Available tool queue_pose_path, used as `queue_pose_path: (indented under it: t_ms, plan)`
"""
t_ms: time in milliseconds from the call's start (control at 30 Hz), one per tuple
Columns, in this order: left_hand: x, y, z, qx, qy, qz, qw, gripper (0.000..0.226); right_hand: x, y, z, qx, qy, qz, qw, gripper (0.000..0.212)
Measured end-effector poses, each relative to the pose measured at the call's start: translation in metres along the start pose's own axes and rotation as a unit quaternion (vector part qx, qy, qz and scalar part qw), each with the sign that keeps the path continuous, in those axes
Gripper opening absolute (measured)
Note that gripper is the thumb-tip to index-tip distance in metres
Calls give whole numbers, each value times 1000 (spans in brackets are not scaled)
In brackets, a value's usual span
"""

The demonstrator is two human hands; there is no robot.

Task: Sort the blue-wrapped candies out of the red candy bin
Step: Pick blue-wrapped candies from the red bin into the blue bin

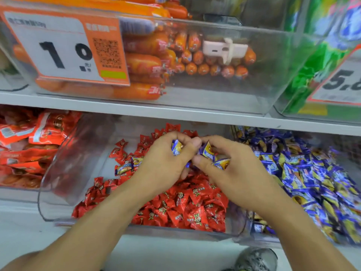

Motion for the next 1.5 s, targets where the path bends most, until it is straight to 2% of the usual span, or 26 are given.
queue_pose_path:
  t_ms: [133,200,267,333,433,500,533,600,667,733,833,933,1033,1167,1233,1333,1400,1500]
  plan:
    - [25,9,-19,61,-21,-4,998,16,-54,31,-42,67,6,-92,993,19]
    - [54,11,-29,93,-41,26,995,12,-81,43,-77,120,49,-113,985,17]
    - [81,9,-40,137,-87,57,985,8,-91,46,-99,164,76,-123,976,25]
    - [113,6,-53,186,-154,89,966,2,-101,49,-110,168,59,-147,973,31]
    - [152,-2,-56,201,-230,178,936,34,-107,44,-116,139,66,-157,975,44]
    - [162,-8,-53,196,-328,210,900,60,-102,41,-114,133,70,-119,981,57]
    - [158,-10,-52,185,-350,200,896,64,-99,40,-112,122,75,-99,985,65]
    - [135,-13,-51,170,-344,136,913,51,-94,41,-108,98,117,-79,985,73]
    - [102,-14,-42,184,-348,69,917,33,-86,41,-104,92,174,-74,978,67]
    - [66,-10,-22,182,-368,54,910,26,-67,38,-104,94,219,-41,970,58]
    - [29,1,8,179,-414,99,887,29,-43,31,-119,118,289,18,950,55]
    - [3,12,29,156,-468,157,855,53,-49,13,-133,130,328,-18,936,63]
    - [-11,15,40,124,-506,200,830,69,-69,-5,-148,177,352,-45,918,66]
    - [-23,20,43,94,-499,239,828,77,-89,-4,-147,248,345,-58,904,61]
    - [-30,20,38,95,-483,232,839,74,-91,1,-121,223,316,-119,914,62]
    - [-43,15,27,74,-428,187,881,44,-70,6,-63,133,285,-200,928,52]
    - [-50,14,25,61,-400,171,898,29,-36,5,-24,42,257,-179,949,36]
    - [-60,13,29,55,-370,160,913,28,25,-5,11,-67,206,-63,974,23]
Point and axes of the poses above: each hand's wrist, its own y-axis away from the middle knuckle, its own x-axis out of the palm, z = x × y, the point moved 6 cm from there along -y, towards the middle knuckle, and after that the axes turned 10 degrees about x, right-handed, at the moved point
